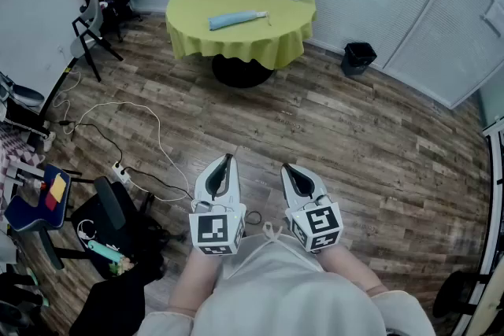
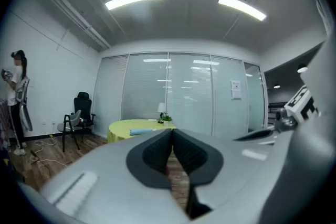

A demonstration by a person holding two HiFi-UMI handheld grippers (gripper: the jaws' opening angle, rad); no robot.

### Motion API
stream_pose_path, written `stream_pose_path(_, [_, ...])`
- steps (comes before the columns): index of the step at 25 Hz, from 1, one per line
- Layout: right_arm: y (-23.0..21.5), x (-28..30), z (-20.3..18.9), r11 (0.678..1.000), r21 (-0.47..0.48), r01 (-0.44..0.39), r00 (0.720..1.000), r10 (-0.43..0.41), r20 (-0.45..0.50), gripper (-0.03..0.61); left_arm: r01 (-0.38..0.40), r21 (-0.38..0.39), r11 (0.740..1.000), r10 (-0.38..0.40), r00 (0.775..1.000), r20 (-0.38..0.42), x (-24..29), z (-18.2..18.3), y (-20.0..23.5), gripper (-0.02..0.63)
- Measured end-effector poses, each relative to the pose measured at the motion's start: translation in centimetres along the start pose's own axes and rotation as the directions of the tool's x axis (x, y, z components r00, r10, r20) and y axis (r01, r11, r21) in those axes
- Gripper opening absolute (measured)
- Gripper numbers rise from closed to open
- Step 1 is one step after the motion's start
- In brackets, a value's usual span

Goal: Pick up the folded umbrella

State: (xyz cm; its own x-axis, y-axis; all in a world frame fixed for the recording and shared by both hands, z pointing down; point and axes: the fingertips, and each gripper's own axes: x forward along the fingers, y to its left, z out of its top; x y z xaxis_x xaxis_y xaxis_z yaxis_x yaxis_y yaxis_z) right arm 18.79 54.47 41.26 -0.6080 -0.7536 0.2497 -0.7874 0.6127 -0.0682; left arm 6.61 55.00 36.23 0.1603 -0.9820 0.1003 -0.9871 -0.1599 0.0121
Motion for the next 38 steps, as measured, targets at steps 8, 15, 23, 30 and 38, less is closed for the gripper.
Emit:
stream_pose_path(8, [-0.2, 1.6, 0.0, 1.000, 0.006, 0.006, 1.000, -0.006, -0.014, -0.002, 0.035, 0.017, 0.999, -0.035, 0.999, -0.013, 1.3, -0.2, 0.5, 0.006])
stream_pose_path(15, [0.7, 3.6, -0.6, 1.000, 0.009, -0.014, 1.000, 0.014, -0.028, -0.002, 0.040, -0.005, 0.999, -0.040, 0.997, -0.061, 2.4, -1.9, 2.1, 0.006])
stream_pose_path(23, [1.4, 9.3, -0.3, 0.999, 0.033, 0.024, 0.996, -0.021, -0.087, -0.002, 0.063, -0.067, 0.996, -0.066, 0.997, -0.051, 6.0, -1.5, 7.8, 0.006])
stream_pose_path(30, [3.4, 16.9, 1.8, 0.996, 0.033, 0.079, 0.993, -0.076, -0.086, -0.002, 0.058, -0.092, 0.994, -0.061, 0.998, -0.031, 9.7, -0.9, 17.2, 0.006])
stream_pose_path(38, [5.4, 23.7, 1.2, 0.994, 0.097, 0.047, 0.987, -0.031, -0.157, -0.002, 0.035, -0.127, 0.991, -0.046, 0.996, -0.083, 12.9, -2.9, 23.8, 0.006])
